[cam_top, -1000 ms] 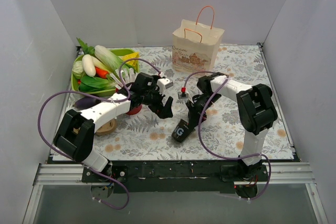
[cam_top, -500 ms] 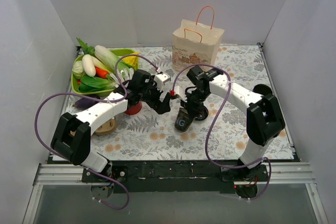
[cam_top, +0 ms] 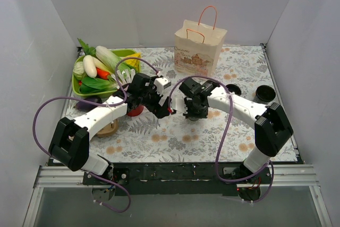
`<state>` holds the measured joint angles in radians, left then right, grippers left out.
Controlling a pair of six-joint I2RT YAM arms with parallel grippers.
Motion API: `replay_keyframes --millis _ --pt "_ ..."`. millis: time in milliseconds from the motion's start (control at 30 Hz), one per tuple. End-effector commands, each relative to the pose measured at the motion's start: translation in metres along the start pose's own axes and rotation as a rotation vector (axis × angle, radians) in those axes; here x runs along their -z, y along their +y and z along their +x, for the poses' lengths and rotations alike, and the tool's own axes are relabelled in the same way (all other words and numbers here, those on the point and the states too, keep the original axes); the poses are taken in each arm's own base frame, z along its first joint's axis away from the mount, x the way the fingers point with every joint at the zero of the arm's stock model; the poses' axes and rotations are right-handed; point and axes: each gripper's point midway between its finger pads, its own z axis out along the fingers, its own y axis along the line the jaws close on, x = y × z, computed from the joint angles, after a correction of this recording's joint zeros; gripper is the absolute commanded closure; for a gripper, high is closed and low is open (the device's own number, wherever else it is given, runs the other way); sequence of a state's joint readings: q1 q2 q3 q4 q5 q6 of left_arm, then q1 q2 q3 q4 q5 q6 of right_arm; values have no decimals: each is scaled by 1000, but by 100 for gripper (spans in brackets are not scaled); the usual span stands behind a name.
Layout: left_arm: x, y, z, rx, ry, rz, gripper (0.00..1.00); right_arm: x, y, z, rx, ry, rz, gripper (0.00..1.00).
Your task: Pack the takeout coffee
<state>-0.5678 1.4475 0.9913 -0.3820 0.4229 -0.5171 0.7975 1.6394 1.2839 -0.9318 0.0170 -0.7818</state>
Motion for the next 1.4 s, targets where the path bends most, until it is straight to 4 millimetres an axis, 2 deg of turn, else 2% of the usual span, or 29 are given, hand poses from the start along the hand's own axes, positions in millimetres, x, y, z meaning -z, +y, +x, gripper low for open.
replay_keyframes --millis 0,100,267,333,400,467,567,600,667,767,867,900,967,1000,1033,1067,1100,1167,1200,1233,1267,1300,1367 --pt "6 -2 -48 -43 -166 -31 4 -9 6 -18 164 19 13 99" --pt "6 -1 -46 -44 -164 -35 4 -6 4 -22 163 12 14 99" --pt "5 0 -43 -41 -159 -38 4 -12 12 -18 156 25 -25 99" --pt "6 1 -43 -41 -159 -45 4 -12 12 -19 146 23 -27 92" --pt "7 2 -43 -42 -159 -52 3 -7 8 -19 129 20 -12 77" --pt "7 2 -42 -43 -154 -55 3 3 6 -21 108 -5 -14 67" --pt "9 1 -42 -45 -156 -55 2 23 -4 -33 27 -102 -39 58" --pt "10 0 -42 -47 -156 -52 2 38 -11 -37 -21 -154 -58 56" --pt "11 0 -44 -47 -162 -52 2 49 -18 -38 -91 -207 -93 50" --pt "11 -2 -44 -40 -161 -43 2 69 -42 -36 -218 -300 -102 49" --pt "9 -2 -44 -36 -159 -41 2 74 -77 -18 -376 -342 -39 49" --pt "9 -2 -46 -34 -164 -38 2 75 -96 1 -449 -325 21 49" --pt "9 -2 -48 -34 -167 -36 2 71 -123 20 -553 -306 108 49" --pt "9 -3 -50 -33 -170 -35 2 72 -140 49 -623 -241 190 50" --pt "10 -3 -50 -31 -171 -33 2 68 -150 64 -667 -211 221 50" --pt "10 -4 -51 -30 -173 -30 2 71 -163 77 -711 -199 267 51" --pt "9 -4 -50 -29 -173 -30 2 72 -174 101 -777 -179 299 51" --pt "8 -4 -50 -23 -174 -28 2 68 -189 127 -841 -150 334 52" --pt "8 -4 -49 -20 -174 -28 2 68 -195 146 -886 -133 351 53" --pt "7 -4 -48 -18 -172 -26 2 59 -199 157 -909 -109 345 53" --pt "7 -3 -47 -12 -168 -26 2 61 -206 168 -926 -81 372 53" --pt "6 -4 -47 -12 -168 -24 2 52 -210 184 -956 -49 369 53" --pt "5 -4 -45 -5 -162 -23 2 48 -217 202 -983 4 398 53"
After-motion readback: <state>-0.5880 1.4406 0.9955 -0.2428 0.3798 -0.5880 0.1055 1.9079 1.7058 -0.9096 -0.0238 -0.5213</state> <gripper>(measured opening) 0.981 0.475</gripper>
